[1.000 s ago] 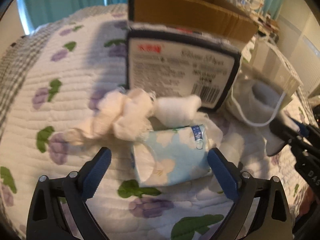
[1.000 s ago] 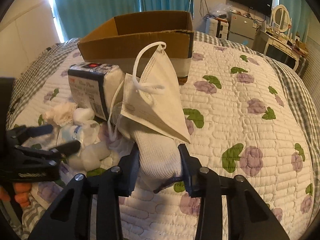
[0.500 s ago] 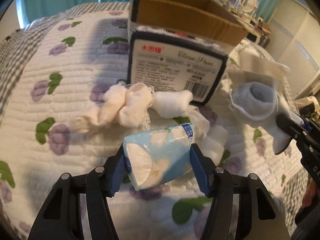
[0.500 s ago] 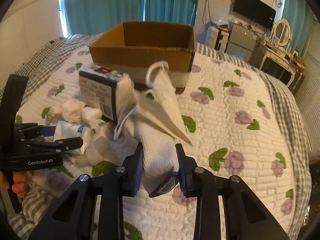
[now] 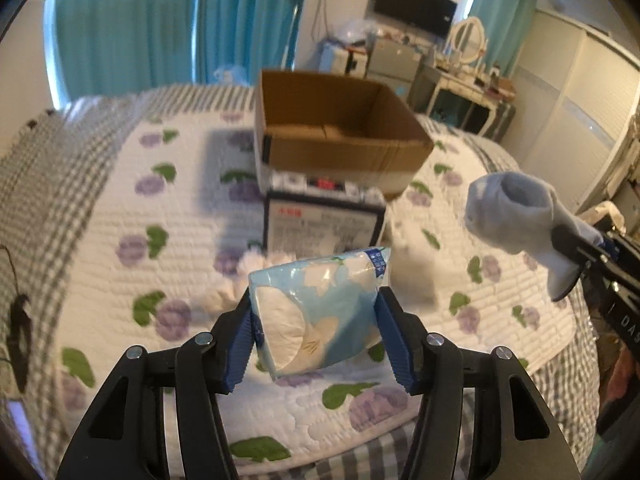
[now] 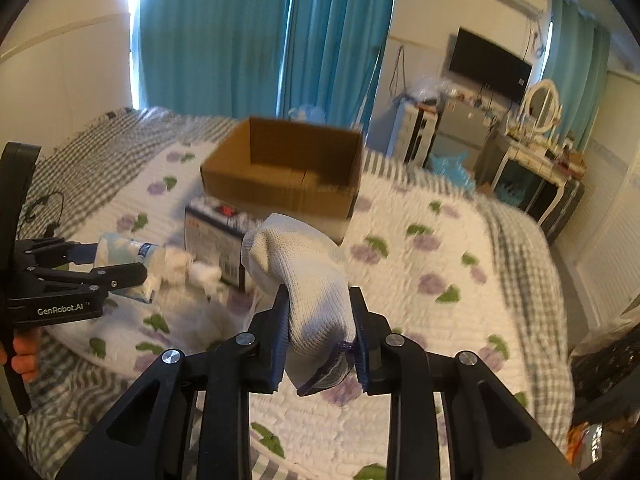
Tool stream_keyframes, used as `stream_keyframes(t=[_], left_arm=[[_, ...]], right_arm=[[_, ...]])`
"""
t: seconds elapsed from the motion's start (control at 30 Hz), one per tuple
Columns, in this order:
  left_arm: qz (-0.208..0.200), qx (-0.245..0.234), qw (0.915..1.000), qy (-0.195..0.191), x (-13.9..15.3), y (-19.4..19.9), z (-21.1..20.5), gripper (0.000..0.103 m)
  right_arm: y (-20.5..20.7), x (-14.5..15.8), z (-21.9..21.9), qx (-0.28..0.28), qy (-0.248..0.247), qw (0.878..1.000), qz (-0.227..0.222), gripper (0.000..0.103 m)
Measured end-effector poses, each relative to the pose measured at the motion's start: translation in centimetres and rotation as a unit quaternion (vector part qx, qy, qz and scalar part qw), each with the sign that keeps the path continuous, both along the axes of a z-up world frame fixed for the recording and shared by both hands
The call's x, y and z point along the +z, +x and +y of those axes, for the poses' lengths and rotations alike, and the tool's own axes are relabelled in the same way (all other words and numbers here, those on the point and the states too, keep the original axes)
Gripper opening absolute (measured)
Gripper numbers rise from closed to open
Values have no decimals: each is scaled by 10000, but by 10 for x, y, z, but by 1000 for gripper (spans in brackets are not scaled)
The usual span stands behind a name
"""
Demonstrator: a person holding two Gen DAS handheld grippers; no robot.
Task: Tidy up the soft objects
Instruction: 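Grasp the blue tissue packet with the left tool while the right tool grasps the white sock, then drop the blue tissue packet into the box with the left tool while the right tool drops the sock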
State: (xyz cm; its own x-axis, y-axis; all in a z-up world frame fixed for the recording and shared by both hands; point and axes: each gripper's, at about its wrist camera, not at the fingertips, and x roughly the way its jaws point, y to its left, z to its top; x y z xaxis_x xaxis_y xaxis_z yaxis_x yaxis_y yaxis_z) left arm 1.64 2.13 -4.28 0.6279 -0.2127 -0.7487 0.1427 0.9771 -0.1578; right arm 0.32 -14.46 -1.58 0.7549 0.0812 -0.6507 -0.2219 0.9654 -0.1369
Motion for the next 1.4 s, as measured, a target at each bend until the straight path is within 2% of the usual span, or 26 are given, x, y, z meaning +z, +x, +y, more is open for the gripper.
stream_keyframes(t=[0.27, 0.4, 0.6, 0.77, 0.9, 1.1, 1.2, 1.23, 1.27, 1.4], left_arm=[[-451, 15, 9989, 90, 40, 28, 0, 56], [-695, -52, 9975, 115, 60, 57, -6, 56], [-852, -123, 9961, 207, 70, 117, -14, 56], [-800, -227, 9959, 365, 54, 175, -19, 56], [-653, -346, 9960, 503, 23, 211, -24, 56], [-616, -480, 9958, 484, -1, 230, -27, 60], [-853, -531, 9932, 593, 4, 225, -35, 66], [-932, -529, 9925, 589, 7, 222, -35, 74], [-971, -497, 9923, 594, 10, 220, -36, 84], [-1111, -333, 9912, 640, 32, 207, -29, 87]], right_arm=[[18, 47, 15, 168, -48, 9985, -509, 26], [46, 64, 22, 284, 16, 9973, -673, 26], [111, 74, 30, 239, 275, 9964, -763, 26], [177, 61, 37, 124, 403, 9968, -681, 26], [229, 33, 42, 32, 519, 9976, -459, 27], [267, -7, 37, -105, 669, 9975, -178, 27], [267, -12, 29, -122, 780, 9967, -168, 45], [264, -10, 26, -170, 772, 9967, -204, 57], [261, -6, 24, -223, 753, 9966, -265, 63], [241, 19, 13, -327, 728, 9957, -472, 66]])
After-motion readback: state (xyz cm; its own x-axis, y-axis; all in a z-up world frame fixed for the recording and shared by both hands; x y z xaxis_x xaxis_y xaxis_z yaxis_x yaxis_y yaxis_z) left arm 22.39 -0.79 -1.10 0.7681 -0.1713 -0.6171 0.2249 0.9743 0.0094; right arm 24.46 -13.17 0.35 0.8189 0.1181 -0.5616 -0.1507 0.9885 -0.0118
